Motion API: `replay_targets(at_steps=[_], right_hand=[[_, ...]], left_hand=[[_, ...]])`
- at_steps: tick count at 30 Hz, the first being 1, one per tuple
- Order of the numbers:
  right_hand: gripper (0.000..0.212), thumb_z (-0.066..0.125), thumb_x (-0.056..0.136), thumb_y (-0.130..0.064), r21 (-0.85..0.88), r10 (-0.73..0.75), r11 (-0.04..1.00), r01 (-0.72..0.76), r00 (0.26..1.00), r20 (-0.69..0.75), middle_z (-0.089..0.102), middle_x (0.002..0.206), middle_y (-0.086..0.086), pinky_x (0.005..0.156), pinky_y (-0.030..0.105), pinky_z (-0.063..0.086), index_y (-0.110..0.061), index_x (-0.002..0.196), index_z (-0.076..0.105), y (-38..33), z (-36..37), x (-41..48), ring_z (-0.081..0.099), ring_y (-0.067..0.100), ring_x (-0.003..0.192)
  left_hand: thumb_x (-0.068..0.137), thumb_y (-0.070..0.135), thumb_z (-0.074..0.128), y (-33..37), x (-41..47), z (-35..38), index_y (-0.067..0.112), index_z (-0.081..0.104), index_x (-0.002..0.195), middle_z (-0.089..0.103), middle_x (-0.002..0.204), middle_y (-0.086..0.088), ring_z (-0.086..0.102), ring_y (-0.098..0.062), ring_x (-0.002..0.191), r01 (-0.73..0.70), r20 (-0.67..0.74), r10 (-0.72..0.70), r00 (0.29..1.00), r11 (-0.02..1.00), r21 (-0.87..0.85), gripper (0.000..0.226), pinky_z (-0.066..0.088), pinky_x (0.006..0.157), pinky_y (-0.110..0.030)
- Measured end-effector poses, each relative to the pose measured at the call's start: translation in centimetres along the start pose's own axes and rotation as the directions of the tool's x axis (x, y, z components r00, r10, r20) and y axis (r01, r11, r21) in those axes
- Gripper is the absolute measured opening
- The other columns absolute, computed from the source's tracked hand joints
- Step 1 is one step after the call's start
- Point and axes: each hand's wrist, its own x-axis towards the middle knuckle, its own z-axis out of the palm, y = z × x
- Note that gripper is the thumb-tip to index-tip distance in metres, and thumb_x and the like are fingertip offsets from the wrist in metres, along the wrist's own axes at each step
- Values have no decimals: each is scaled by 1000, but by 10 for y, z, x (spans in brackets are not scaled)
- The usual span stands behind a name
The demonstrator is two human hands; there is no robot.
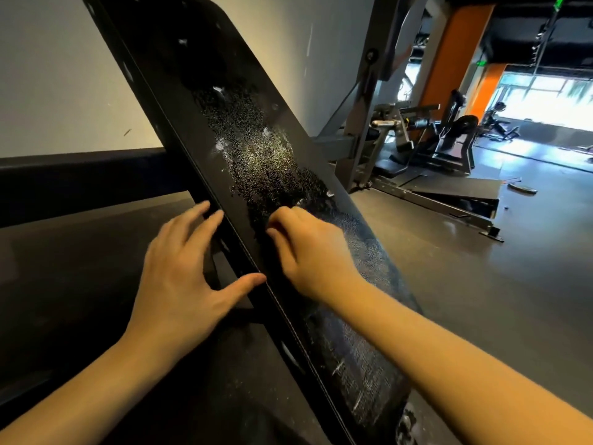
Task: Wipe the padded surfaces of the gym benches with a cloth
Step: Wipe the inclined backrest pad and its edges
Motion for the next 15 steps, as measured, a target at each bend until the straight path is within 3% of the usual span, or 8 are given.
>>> replay_targets(at_steps=[1,3,5,7,9,12,14,15], right_hand=[[20,50,100,-33,-27,-2,1000,2,1000,-1,67,99,2,69,42,52,-19,107,62,12,-2,4,65,29,90],[18,50,102,-32,-153,170,973,-173,985,-38,69,102,6,72,43,53,-18,107,61,60,-4,25,65,32,92],[19,48,104,-32,-265,439,856,-443,895,-77,70,104,12,72,44,52,-15,106,57,111,-8,51,65,38,93],[21,47,105,-30,-264,548,784,-562,826,-131,69,105,15,71,43,51,-12,107,56,123,-9,64,64,40,94],[20,49,103,-30,-172,492,845,-506,862,-122,70,102,13,74,45,54,-13,107,58,86,-1,65,66,38,90],[19,51,100,-30,4,128,992,-128,992,-11,68,98,8,71,46,54,-15,106,61,3,5,35,66,35,87],[22,48,99,-33,34,-53,998,52,999,5,67,98,4,67,44,53,-16,107,62,-8,1,16,66,32,87],[23,47,99,-34,8,-60,998,60,998,-8,67,98,3,67,43,53,-17,107,62,4,-2,13,66,30,87]], left_hand=[[70,80,58,-3,3,1,12,48,150,39,159,-5,37,-27,145,-1,15,1,1000,1000,12,106,31,119,-50],[69,84,54,-9,8,2,12,41,155,30,165,-5,29,-28,151,-23,52,21,998,999,40,113,26,121,-54],[70,87,50,-10,12,2,11,39,156,28,167,-6,26,-29,153,-48,80,42,996,996,74,116,26,121,-58],[69,88,49,-9,16,1,10,40,156,28,167,-6,25,-28,153,-56,101,47,994,994,96,117,27,121,-61],[69,89,48,-9,17,1,10,40,155,28,166,-6,24,-26,153,-55,106,44,993,993,104,117,24,122,-57],[70,90,47,-10,13,2,12,39,156,27,167,-3,23,-22,153,-51,93,44,995,996,78,117,20,122,-51],[71,89,48,-12,12,4,12,39,156,26,168,-2,22,-20,153,-62,74,57,996,996,59,115,21,121,-51],[71,87,49,-13,11,4,13,39,157,26,168,-2,22,-19,153,-67,69,63,996,996,53,114,22,121,-52]])
